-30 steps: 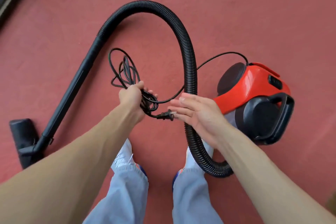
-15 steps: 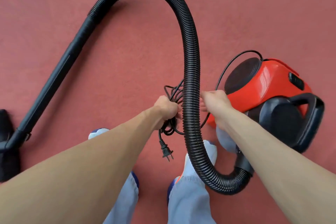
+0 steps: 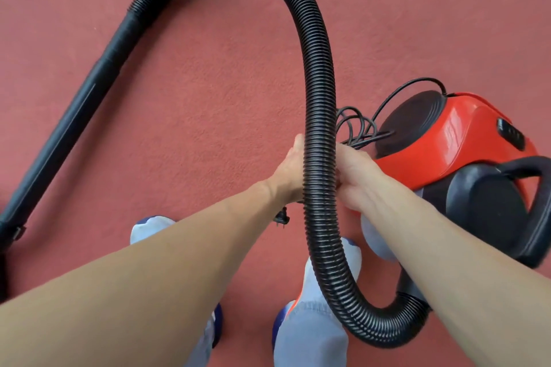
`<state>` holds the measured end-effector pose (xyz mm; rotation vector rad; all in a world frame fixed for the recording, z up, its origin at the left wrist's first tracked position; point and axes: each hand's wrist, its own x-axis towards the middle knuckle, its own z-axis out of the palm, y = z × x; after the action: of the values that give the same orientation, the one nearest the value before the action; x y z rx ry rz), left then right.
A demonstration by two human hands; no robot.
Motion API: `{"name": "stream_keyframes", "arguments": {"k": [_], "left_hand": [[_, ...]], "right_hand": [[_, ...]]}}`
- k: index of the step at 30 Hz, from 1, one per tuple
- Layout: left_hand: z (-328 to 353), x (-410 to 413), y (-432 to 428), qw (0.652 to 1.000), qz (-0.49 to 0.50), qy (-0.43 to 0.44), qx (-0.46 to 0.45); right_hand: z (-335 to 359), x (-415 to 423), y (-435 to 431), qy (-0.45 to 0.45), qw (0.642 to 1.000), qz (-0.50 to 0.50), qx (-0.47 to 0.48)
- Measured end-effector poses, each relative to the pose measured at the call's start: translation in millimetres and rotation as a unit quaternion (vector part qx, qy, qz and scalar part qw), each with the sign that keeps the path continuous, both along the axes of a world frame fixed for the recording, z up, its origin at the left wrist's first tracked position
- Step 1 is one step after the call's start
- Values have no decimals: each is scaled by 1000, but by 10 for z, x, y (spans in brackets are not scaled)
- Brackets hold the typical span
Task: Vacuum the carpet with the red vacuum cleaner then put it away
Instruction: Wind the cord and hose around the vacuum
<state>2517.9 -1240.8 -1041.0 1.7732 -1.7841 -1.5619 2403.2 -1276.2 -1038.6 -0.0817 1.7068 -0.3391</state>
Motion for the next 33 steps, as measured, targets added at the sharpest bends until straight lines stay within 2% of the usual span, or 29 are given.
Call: {"name": "stream_keyframes", "arguments": {"k": [1,3,6,7,9,11,14,18,19,21,23,25,27,28,29,30,31,32,33], "left_hand": [[-87,3,4,1000,-13,1,-23],[-41,78,-10,997,-17,31,70],[235,257,-48,996,-56,53,51],[244,324,-15,995,-42,52,71],[295,535,88,990,-4,3,143],[398,780,169,984,51,-50,165],[668,1067,206,977,148,-104,115],[1235,993,-3,960,243,-129,-42],[1426,893,-100,961,239,-112,-82],[1819,608,-300,978,167,-46,-117],[2152,223,-454,993,51,23,-103],[2396,-196,-540,995,-33,49,-76],[2573,-571,-556,998,-32,49,-24],[2586,-709,-523,998,21,63,19],[2584,-824,-477,988,103,78,83],[2588,-915,-433,961,202,106,154],[2621,-994,-405,912,300,156,232],[2642,-1076,-398,836,395,226,306],[2704,-1176,-425,736,477,306,370]], "right_hand": [[20,13,-16,11,1000,-5,-14],[83,37,-60,46,998,0,-36],[274,112,-169,97,992,-36,-70],[314,100,-241,110,988,-59,-92],[466,48,-392,124,979,-92,-131],[654,-28,-529,115,973,-115,-161],[1063,-154,-678,99,966,-124,-202],[1779,-329,-828,103,949,-149,-258],[1956,-383,-852,91,945,-168,-264],[2284,-507,-879,42,941,-211,-261],[2590,-649,-875,-19,941,-243,-237],[2878,-803,-861,-55,943,-254,-210],[3158,-992,-866,-67,944,-258,-195],[3283,-1094,-871,-72,944,-263,-188],[3387,-1201,-878,-83,941,-276,-177],[3470,-1313,-889,-103,936,-294,-165],[3540,-1405,-900,-127,931,-308,-148],[3585,-1485,-900,-159,928,-313,-124],[3617,-1541,-895,-201,925,-308,-94]]}}
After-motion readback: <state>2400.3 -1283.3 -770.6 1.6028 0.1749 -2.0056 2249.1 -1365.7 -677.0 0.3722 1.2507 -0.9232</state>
